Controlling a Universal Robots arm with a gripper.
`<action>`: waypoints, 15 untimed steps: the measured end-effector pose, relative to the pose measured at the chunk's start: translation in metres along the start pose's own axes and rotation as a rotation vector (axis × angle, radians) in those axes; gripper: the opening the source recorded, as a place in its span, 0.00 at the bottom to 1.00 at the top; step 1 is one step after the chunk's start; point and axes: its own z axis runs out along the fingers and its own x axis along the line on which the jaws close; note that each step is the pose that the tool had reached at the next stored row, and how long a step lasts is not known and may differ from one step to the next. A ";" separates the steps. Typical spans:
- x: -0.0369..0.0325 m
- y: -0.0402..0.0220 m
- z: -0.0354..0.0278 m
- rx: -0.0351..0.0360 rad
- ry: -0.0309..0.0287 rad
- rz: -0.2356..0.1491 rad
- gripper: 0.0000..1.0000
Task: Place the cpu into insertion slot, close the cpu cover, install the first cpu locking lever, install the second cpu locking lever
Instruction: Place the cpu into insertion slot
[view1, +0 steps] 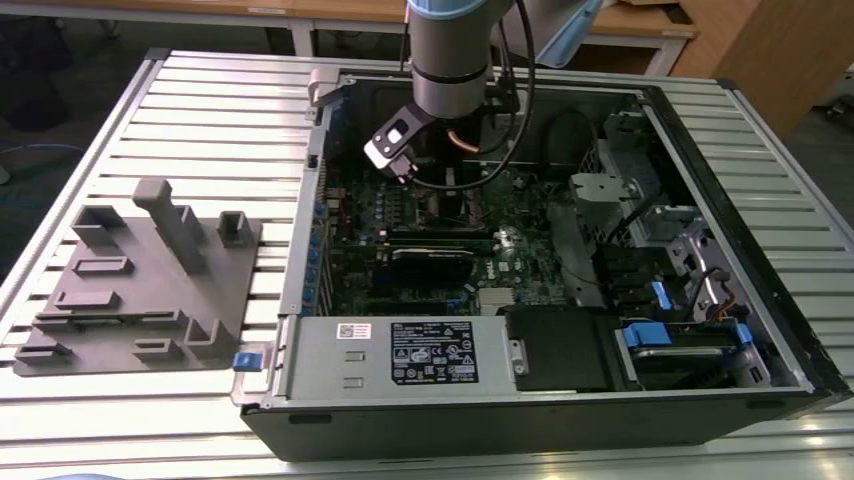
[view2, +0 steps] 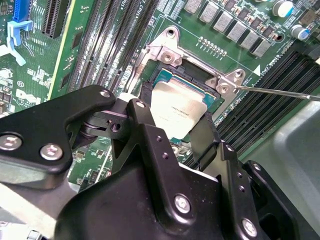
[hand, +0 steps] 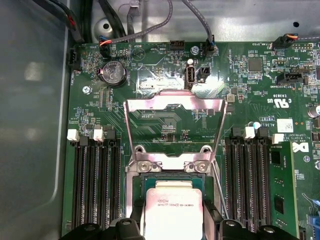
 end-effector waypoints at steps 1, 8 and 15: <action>0.0000 0.0000 0.0001 0.0000 0.0001 0.000 0.54; -0.0006 0.0001 0.0001 0.0000 0.0000 0.000 0.54; -0.0006 0.0000 0.0013 0.0001 -0.0002 0.000 0.54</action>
